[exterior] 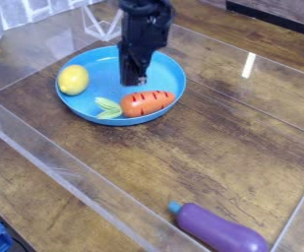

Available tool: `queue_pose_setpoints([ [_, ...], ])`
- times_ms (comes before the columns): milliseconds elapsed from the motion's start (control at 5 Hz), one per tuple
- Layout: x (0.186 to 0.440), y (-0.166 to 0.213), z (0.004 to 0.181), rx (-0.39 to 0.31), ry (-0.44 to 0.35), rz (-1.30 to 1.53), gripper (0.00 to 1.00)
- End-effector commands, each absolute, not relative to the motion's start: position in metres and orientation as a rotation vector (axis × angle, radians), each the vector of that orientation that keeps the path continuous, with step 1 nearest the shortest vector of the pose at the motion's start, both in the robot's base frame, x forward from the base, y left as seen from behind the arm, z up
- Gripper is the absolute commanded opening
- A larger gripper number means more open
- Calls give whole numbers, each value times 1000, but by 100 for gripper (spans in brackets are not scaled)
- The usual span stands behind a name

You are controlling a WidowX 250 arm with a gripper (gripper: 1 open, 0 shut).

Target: Remove the carrot from the blue tray and put it on the table

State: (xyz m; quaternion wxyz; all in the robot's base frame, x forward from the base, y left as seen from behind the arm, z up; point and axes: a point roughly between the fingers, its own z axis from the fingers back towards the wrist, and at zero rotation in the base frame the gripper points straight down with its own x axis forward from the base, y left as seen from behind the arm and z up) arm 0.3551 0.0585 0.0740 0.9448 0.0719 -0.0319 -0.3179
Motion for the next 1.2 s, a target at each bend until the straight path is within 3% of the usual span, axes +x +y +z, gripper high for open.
queue_pose_setpoints([
  [0,371,61,98,194,-153,-630,100],
  [200,373,68,87,194,-154,-598,100],
  [800,377,40,96,181,-174,-652,100],
  [1000,381,36,86,179,-175,-649,100],
])
